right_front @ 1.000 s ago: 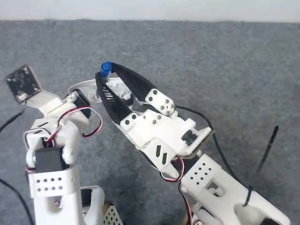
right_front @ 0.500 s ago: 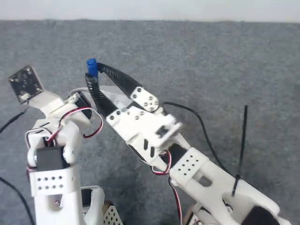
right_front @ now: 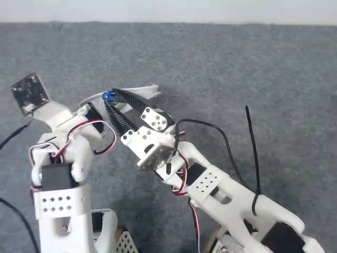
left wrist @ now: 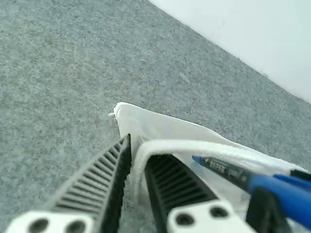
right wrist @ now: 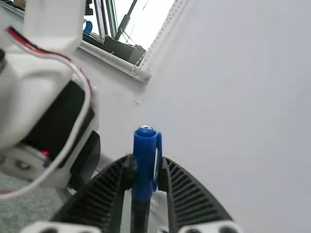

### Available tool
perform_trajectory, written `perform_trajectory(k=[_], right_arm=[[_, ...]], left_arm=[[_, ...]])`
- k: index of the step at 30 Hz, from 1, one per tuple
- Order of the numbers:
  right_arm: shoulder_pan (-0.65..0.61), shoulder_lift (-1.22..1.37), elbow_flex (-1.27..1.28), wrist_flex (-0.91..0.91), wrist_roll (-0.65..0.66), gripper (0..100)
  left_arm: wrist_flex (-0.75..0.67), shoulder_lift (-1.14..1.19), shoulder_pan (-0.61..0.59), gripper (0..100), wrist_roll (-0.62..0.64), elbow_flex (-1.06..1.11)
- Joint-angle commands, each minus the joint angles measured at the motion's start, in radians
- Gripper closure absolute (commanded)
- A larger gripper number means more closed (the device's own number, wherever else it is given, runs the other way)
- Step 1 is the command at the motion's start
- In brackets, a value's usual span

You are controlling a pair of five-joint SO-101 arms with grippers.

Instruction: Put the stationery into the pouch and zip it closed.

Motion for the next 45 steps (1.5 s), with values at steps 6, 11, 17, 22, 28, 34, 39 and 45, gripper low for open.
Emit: perform_trajectory(k=[6,11,17,22,28,34,39,45], right_arm=[[0.022,-0.01,0.005,-0.005,0.012,90.9],[0.028,-0.054,0.009,0.03,-0.081,82.1],[0.024,-0.275,0.032,0.251,-0.195,82.2],[0.022,-0.435,-0.035,0.598,-0.373,82.4],[0.022,-0.536,-0.147,0.848,-0.509,99.6],[-0.025,-0.561,-0.152,0.889,-0.511,99.0],[-0.042,-0.582,-0.137,0.892,-0.509,99.3],[-0.07,-0.486,-0.152,0.88,-0.511,99.3]], left_arm=[[-0.029,-0.003,0.002,99,0.012,-0.016],[-0.029,-0.003,0.002,99,0.012,-0.016],[-0.029,-0.003,0.002,99,0.012,-0.016],[-0.029,-0.003,0.002,99,0.012,-0.016],[-0.029,-0.003,0.002,99,0.012,-0.016],[-0.029,-0.003,0.002,99,0.012,-0.016],[-0.029,-0.003,0.002,99,0.012,-0.016],[-0.029,-0.003,0.002,99,0.012,-0.016]])
